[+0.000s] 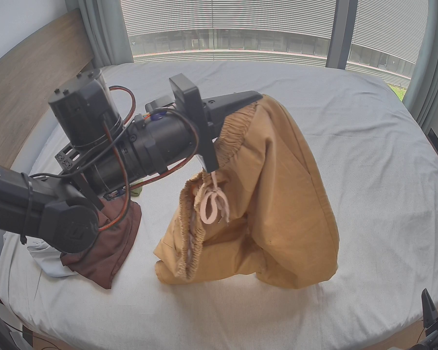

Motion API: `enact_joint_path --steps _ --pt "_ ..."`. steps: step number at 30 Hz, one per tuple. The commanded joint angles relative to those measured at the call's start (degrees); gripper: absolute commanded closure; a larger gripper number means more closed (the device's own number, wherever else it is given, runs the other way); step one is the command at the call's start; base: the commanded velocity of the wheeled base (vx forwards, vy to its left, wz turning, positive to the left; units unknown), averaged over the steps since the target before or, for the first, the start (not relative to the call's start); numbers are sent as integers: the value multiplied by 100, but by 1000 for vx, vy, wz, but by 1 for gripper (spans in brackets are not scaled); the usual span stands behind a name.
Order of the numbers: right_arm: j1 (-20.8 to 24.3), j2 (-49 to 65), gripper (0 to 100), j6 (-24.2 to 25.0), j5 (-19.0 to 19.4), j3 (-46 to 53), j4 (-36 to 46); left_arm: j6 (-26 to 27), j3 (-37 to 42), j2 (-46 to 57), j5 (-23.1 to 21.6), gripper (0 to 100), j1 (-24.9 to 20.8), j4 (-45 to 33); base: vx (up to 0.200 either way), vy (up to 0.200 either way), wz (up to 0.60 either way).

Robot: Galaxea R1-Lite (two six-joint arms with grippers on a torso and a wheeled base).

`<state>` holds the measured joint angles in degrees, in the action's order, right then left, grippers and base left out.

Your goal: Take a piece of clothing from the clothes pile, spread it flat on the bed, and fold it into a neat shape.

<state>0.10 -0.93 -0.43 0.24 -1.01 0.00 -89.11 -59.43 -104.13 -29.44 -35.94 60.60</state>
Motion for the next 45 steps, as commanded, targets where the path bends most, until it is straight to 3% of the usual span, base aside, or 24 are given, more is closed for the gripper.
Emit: enact_joint_path --steps 1,11,29,33,41,45 --pt "-1 22 0 -1 2 92 0 -1 -209 -213 88 100 -247 -48 0 0 0" --pt "-1 22 0 -1 2 92 0 -1 -623 -406 378 100 -704 -145 0 0 0" --pt "-1 22 0 -1 2 92 0 -18 -1290 -766 501 100 -1047 -286 0 0 0" --pt "-1 22 0 -1 2 92 0 -229 -1572 -828 545 100 -1161 -356 0 0 0" --pt "-1 22 0 -1 2 92 -9 -537 -1967 -1074 826 100 -1214 -373 0 0 0" --pt "-1 22 0 -1 2 92 0 -493 -1853 -1215 949 100 -959 -365 0 0 0"
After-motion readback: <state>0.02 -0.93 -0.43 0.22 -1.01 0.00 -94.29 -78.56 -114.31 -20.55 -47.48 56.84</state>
